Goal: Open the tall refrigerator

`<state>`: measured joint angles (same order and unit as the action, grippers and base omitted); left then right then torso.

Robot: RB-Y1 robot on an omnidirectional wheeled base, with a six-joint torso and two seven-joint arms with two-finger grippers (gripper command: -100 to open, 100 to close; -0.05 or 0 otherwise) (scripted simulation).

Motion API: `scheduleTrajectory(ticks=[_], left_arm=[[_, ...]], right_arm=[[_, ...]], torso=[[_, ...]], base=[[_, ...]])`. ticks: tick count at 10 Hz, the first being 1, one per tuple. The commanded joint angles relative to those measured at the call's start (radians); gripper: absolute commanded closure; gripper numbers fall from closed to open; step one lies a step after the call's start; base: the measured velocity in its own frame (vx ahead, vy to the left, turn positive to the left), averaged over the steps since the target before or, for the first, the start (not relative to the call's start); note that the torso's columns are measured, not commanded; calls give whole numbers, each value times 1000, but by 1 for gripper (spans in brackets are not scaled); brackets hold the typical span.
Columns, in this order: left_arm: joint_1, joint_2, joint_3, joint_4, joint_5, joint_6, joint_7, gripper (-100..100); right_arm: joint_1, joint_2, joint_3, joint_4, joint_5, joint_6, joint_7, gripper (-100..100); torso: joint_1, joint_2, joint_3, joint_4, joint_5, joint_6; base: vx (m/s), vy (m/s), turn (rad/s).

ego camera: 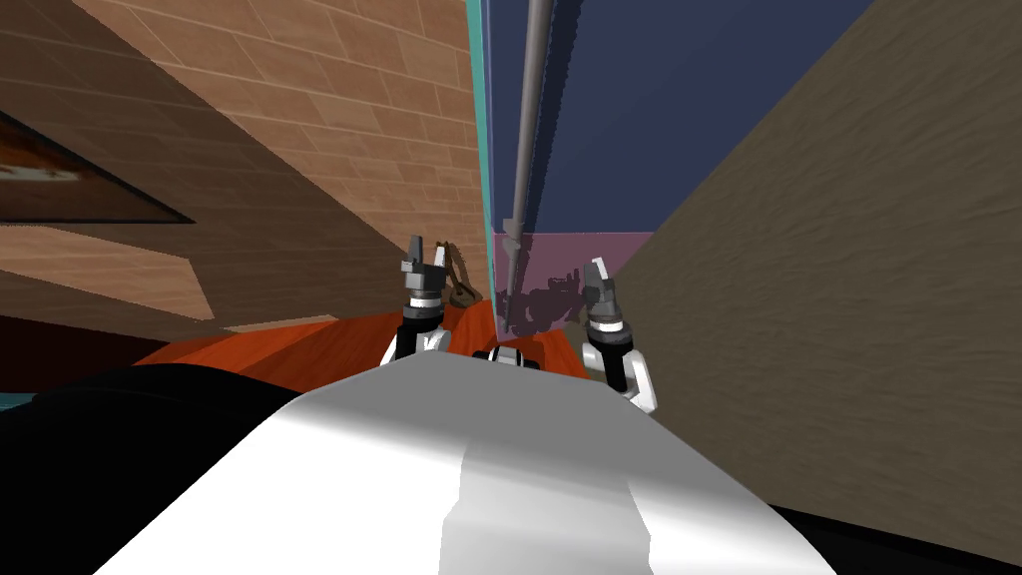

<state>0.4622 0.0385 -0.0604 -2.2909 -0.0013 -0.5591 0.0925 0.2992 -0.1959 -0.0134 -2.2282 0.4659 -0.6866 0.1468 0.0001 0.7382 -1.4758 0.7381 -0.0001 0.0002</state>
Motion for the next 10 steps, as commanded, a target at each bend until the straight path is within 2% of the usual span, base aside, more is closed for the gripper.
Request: scheduleTrajectory(ticks=[1, 2, 3, 4, 5, 6, 7, 8, 9, 10], left_arm=[[0, 0, 0, 0, 0, 0, 0, 0], [0, 0, 0, 0, 0, 0, 0, 0], [0, 0, 0, 0, 0, 0, 0, 0], [0, 0, 0, 0, 0, 0, 0, 0], [0, 0, 0, 0, 0, 0, 0, 0], [0, 0, 0, 0, 0, 0, 0, 0], [0, 0, 0, 0, 0, 0, 0, 0], [0, 0, 0, 0, 0, 0, 0, 0], [0, 0, 0, 0, 0, 0, 0, 0], [0, 0, 0, 0, 0, 0, 0, 0]], right_arm=[[-31, -14, -5, 8, 74, -13, 61, -100], [-52, -23, -9, 12, 109, -21, 101, -100], [-52, -23, -9, 12, 123, -21, 101, -100], [-73, -31, -13, 16, 160, -28, 142, -100], [-73, -31, -13, 16, 174, -28, 142, -100], [-95, -40, -16, 21, 210, -36, 184, -100], [-95, -40, -16, 21, 225, -36, 184, -100], [-117, -48, -20, 27, 261, -44, 226, -100], [-117, -48, -20, 27, 277, -44, 227, -100], [-140, -56, -24, 33, 313, -52, 265, -100]], torso=[[2, -1, -1, 0, 1, 0], [1, 0, 0, 0, 0, -1], [0, 0, 0, 0, 0, 0], [-1, 0, 0, 0, 0, 0], [-1, -1, 0, 0, 0, 0], [-1, 0, 0, 0, 0, 0], [0, 0, 0, 0, 0, 0], [0, 0, 0, 0, 0, 0], [1, -1, 0, 0, 0, 0], [0, 0, 0, 0, 0, 0]], base=[[9, 97, -82], [9, 100, -136], [7, 83, -65], [19, 86, -134], [16, 67, -93], [7, 78, -167], [4, 71, -83], [21, 85, -156], [10, 80, -83], [1, 78, -157]])
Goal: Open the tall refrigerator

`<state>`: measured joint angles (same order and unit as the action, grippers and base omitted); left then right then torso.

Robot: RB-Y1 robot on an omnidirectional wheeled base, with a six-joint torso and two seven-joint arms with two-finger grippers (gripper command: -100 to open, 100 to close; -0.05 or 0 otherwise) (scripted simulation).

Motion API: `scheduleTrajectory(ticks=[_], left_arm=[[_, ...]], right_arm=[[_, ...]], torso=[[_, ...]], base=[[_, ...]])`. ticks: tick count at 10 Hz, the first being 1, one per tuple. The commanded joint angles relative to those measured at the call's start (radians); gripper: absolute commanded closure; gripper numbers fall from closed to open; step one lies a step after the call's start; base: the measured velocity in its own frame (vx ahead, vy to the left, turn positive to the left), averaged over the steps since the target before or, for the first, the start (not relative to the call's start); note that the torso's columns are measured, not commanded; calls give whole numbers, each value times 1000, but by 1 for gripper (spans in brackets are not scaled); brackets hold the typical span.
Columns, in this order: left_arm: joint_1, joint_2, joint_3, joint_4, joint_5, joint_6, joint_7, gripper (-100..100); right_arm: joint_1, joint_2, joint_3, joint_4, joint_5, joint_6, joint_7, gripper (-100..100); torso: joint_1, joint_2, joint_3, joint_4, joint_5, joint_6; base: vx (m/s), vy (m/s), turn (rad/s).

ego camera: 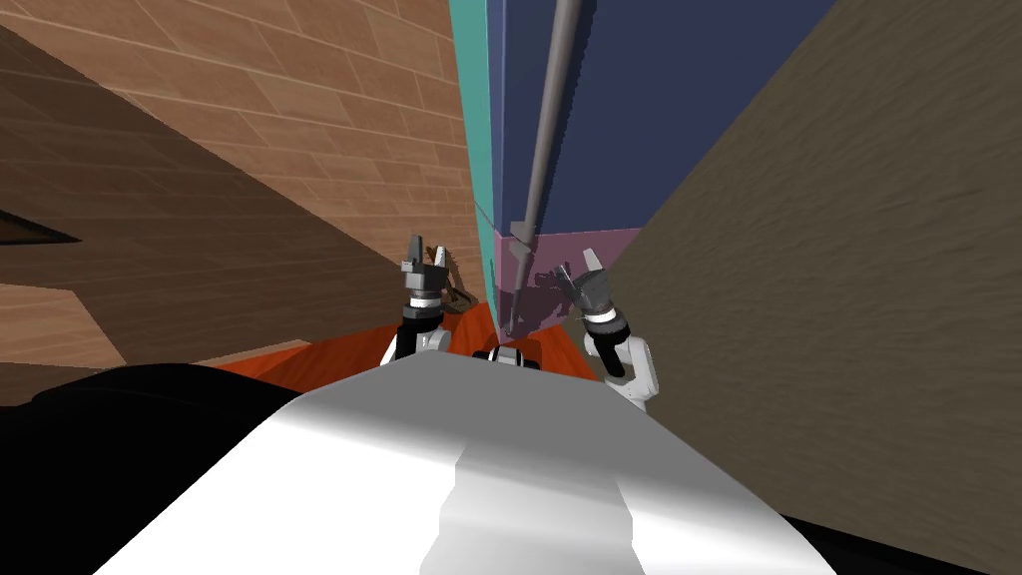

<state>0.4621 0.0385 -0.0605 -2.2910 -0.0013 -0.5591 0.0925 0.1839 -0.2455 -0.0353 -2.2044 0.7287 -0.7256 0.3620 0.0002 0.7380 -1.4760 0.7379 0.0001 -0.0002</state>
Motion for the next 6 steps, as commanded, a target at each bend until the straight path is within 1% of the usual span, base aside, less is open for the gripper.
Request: scheduleTrajectory(ticks=[1, 2, 3, 4, 5, 6], left_arm=[[0, 0, 0, 0, 0, 0, 0, 0], [0, 0, 0, 0, 0, 0, 0, 0], [0, 0, 0, 0, 0, 0, 0, 0], [0, 0, 0, 0, 0, 0, 0, 0], [0, 0, 0, 0, 0, 0, 0, 0], [0, 0, 0, 0, 0, 0, 0, 0]], right_arm=[[-24, -6, -2, 9, 67, -13, 55, -100], [-47, -14, -6, 17, 102, -21, 95, -100], [-47, -14, -6, 17, 120, -21, 99, -100], [-71, -22, -10, 25, 156, -28, 141, -100], [-71, -22, -10, 25, 174, -28, 143, -100], [-94, -30, -14, 34, 210, -35, 184, -100]], torso=[[0, 0, 0, 0, 0, 0], [0, 1, 0, 0, 0, 0], [0, 0, 0, 0, 0, 0], [0, 0, 0, 0, 0, 0], [0, -1, 0, 0, 0, 0], [0, 0, 0, 0, 0, 0]], base=[[-2, 75, -86], [1, 91, -159], [7, 80, -89], [12, 92, -152], [1, 82, -77], [-2, 106, -140]])
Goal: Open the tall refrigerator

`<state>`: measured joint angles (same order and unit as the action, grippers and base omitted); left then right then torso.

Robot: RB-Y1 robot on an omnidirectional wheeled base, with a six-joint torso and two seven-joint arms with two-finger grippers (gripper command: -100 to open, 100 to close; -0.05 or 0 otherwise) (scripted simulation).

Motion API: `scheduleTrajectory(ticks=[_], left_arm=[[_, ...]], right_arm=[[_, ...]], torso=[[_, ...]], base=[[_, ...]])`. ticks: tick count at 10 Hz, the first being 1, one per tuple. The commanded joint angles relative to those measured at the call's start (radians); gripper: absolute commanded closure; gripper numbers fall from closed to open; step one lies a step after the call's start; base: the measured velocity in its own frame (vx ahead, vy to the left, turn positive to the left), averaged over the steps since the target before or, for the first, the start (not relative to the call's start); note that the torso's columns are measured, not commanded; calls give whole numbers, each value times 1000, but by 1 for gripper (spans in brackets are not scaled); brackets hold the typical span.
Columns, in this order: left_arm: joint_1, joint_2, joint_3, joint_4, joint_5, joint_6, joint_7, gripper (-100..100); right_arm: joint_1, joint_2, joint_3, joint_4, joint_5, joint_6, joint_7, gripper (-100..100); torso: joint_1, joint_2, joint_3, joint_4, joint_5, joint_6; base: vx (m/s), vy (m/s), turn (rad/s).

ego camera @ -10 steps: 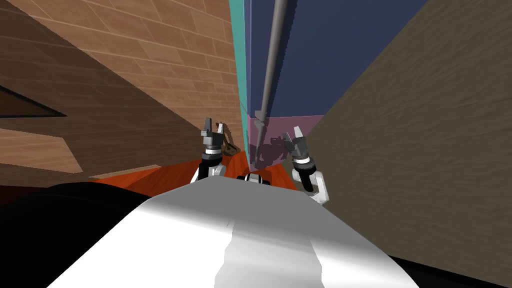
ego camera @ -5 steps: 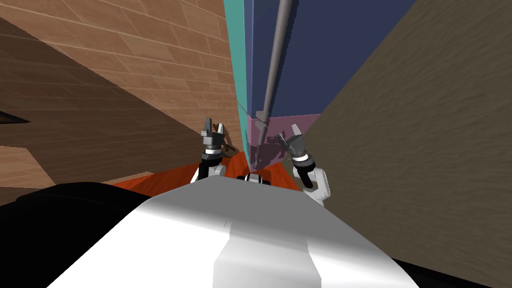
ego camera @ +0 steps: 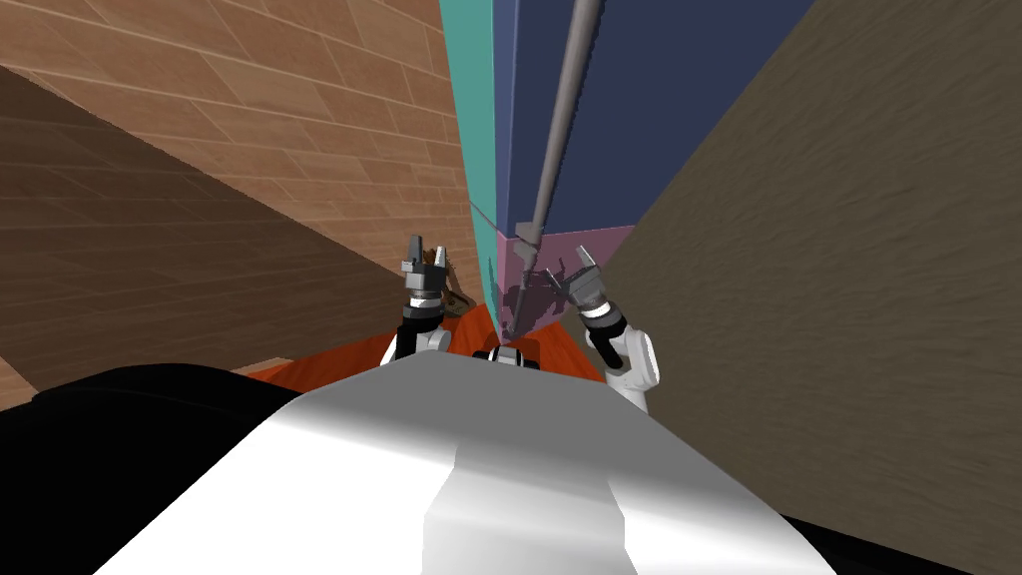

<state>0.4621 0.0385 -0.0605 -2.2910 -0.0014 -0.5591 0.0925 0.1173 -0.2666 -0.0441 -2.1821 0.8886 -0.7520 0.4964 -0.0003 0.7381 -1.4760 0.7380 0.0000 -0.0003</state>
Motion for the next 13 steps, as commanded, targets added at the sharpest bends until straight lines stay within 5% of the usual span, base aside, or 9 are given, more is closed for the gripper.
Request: scheduleTrajectory(ticks=[1, 13], left_arm=[[0, 0, 0, 0, 0, 0, 0, 0], [0, 0, 0, 0, 0, 0, 0, 0]], right_arm=[[-28, -9, -5, 11, 68, -9, 53, -100], [-168, -54, -28, 78, 380, -47, 312, -100]], torso=[[1, 0, 0, 0, 0, 0], [2, -1, 0, 0, 0, 0]], base=[[0, 86, -99], [-8, 82, -120]])
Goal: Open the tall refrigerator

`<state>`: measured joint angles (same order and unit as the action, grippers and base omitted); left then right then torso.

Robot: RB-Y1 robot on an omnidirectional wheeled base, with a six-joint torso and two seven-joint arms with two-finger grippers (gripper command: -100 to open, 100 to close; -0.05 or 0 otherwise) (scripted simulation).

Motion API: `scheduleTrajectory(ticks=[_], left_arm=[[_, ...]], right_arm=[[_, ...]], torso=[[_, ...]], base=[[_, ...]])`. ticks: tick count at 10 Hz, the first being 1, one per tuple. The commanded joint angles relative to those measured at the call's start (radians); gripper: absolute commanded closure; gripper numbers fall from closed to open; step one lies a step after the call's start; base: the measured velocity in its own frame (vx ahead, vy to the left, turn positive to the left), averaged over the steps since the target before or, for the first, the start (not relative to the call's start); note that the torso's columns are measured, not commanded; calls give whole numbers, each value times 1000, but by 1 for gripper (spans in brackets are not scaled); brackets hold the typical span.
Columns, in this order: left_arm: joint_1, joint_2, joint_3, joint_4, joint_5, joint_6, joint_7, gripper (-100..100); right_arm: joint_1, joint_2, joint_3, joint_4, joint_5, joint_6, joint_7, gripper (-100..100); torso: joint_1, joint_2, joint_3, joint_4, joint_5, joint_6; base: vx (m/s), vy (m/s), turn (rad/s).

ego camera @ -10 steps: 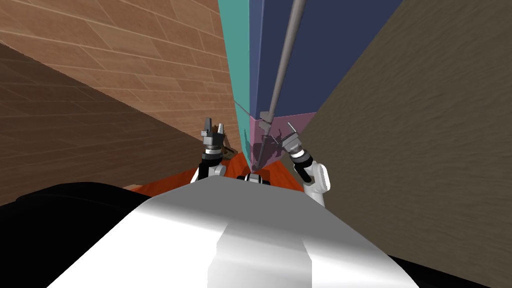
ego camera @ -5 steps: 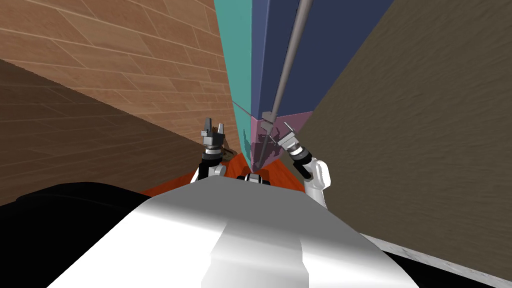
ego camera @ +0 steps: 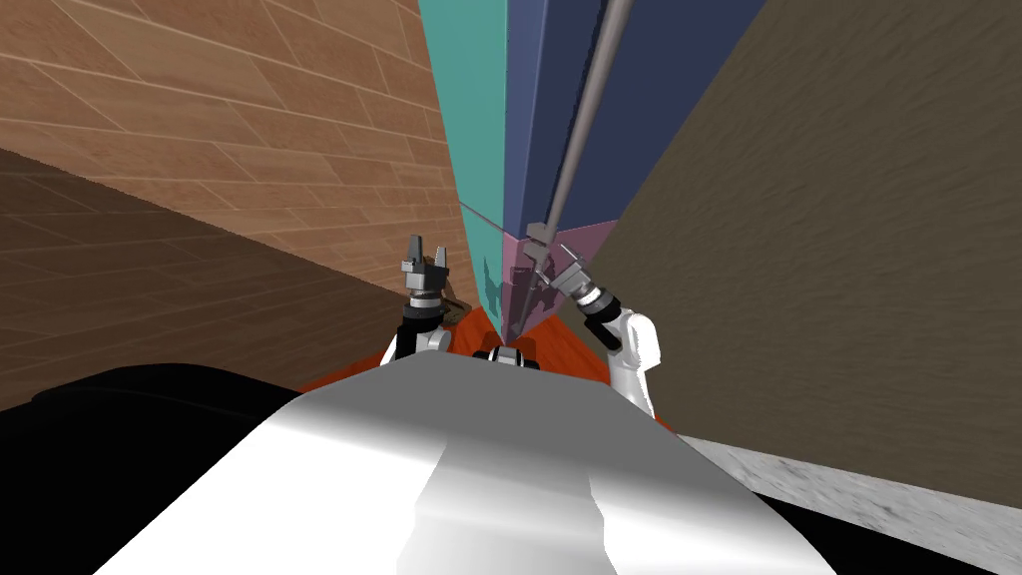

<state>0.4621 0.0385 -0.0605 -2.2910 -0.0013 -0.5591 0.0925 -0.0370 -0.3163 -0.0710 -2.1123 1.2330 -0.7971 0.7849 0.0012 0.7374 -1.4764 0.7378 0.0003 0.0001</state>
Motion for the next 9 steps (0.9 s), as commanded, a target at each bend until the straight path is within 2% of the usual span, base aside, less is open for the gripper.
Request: scheduleTrajectory(ticks=[1, 2, 3, 4, 5, 6, 7, 8, 9], left_arm=[[0, 0, 0, 0, 0, 0, 0, 0], [0, 0, 0, 0, 0, 0, 0, 0], [0, 0, 0, 0, 0, 0, 0, 0], [0, 0, 0, 0, 0, 0, 0, 0], [0, 0, 0, 0, 0, 0, 0, 0], [0, 0, 0, 0, 0, 0, 0, 0], [0, 0, 0, 0, 0, 0, 0, 0], [0, 0, 0, 0, 0, 0, 0, 0], [0, 0, 0, 0, 0, 0, 0, 0]], right_arm=[[-36, -12, -5, 20, 73, -8, 64, -100], [-36, -12, -5, 20, 84, -8, 64, -100], [-57, -22, -8, 32, 123, -13, 104, -100], [-57, -22, -8, 32, 131, -13, 104, -100], [-78, -33, -11, 43, 171, -18, 141, -100], [-78, -33, -11, 43, 176, -18, 141, -100], [-98, -45, -15, 53, 213, -23, 177, -100], [-98, -45, -15, 53, 220, -23, 177, -100], [-116, -57, -18, 63, 259, -28, 212, -100]], torso=[[-1, 0, 0, 0, 0, 0], [-1, 0, 0, 0, 0, 0], [-2, -2, -1, -1, 0, -1], [-1, -3, -2, -1, 0, 0], [-2, -5, -3, -2, -1, -1], [-2, -7, -4, -4, -1, 0], [-2, -8, -5, -4, -1, -1], [-3, -9, -6, -4, -1, 0], [-3, -10, -7, -5, -1, -1]], base=[[-7, 77, -125], [-21, 67, -87], [-25, 81, -155], [-14, 74, -86], [-11, 80, -121], [-16, 65, -72], [-33, 64, -135], [-24, 63, -64], [-24, 75, -106]])
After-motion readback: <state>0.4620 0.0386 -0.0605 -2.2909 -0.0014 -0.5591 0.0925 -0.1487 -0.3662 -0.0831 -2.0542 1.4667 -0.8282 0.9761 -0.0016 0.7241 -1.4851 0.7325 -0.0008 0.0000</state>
